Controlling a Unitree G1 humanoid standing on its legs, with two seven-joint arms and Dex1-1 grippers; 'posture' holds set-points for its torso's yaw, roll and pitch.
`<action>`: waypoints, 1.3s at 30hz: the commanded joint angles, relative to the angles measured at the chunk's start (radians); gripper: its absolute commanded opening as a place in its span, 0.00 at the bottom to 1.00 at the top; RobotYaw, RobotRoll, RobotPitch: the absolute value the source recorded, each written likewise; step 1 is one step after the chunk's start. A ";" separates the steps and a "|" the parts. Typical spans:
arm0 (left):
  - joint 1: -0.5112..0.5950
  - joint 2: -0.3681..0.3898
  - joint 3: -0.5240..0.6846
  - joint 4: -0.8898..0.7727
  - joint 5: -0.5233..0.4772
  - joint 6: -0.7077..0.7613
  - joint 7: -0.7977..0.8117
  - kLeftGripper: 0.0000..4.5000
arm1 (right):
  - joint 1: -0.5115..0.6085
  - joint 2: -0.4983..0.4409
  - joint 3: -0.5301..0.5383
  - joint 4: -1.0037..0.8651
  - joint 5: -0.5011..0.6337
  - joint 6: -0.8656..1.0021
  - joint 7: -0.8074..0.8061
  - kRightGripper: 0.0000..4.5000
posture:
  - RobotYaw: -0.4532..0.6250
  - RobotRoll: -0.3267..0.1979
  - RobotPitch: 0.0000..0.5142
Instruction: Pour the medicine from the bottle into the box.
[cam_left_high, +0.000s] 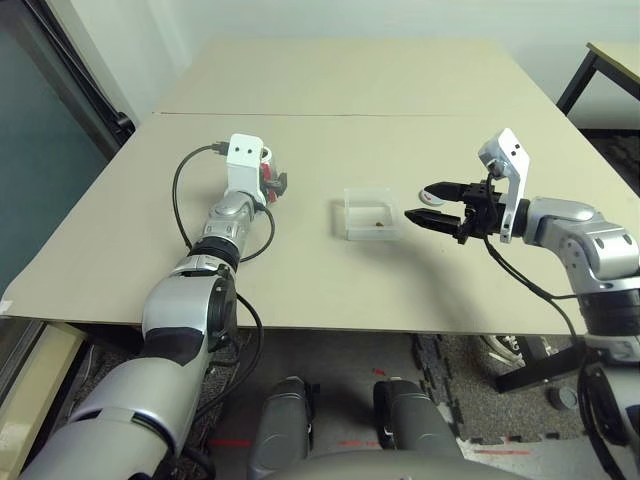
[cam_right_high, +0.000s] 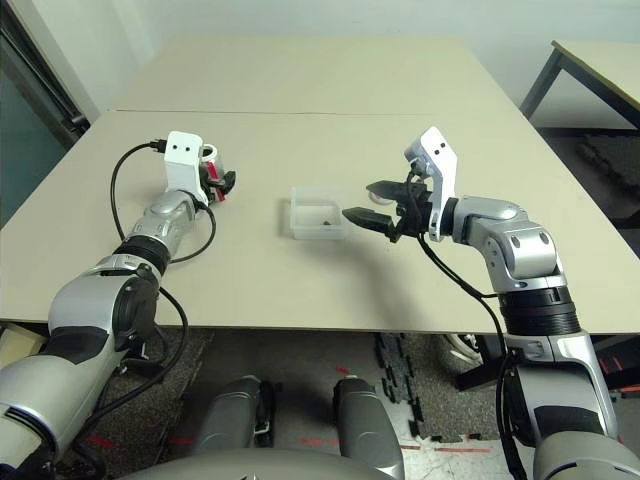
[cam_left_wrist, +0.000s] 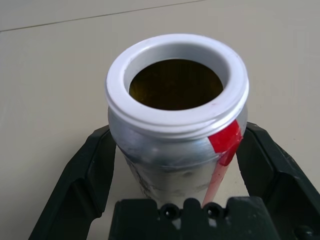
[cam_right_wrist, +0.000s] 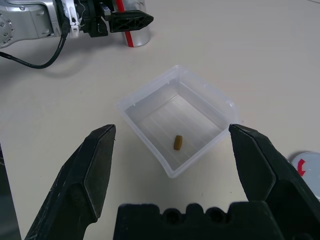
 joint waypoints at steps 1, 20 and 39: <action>0.005 0.007 -0.006 0.000 0.006 -0.018 -0.003 0.99 | 0.007 0.002 -0.003 -0.020 0.012 0.010 -0.005 1.00 | 0.41 0.62 0.15; 0.088 0.000 -0.037 -0.056 0.008 -0.071 -0.019 0.99 | 0.034 0.008 -0.014 -0.047 0.034 0.025 -0.023 1.00 | 0.44 0.62 0.19; 0.337 -0.042 -0.023 -0.526 -0.079 0.015 -0.027 0.99 | 0.053 0.007 -0.022 -0.048 0.055 0.025 -0.040 1.00 | 0.46 0.62 0.21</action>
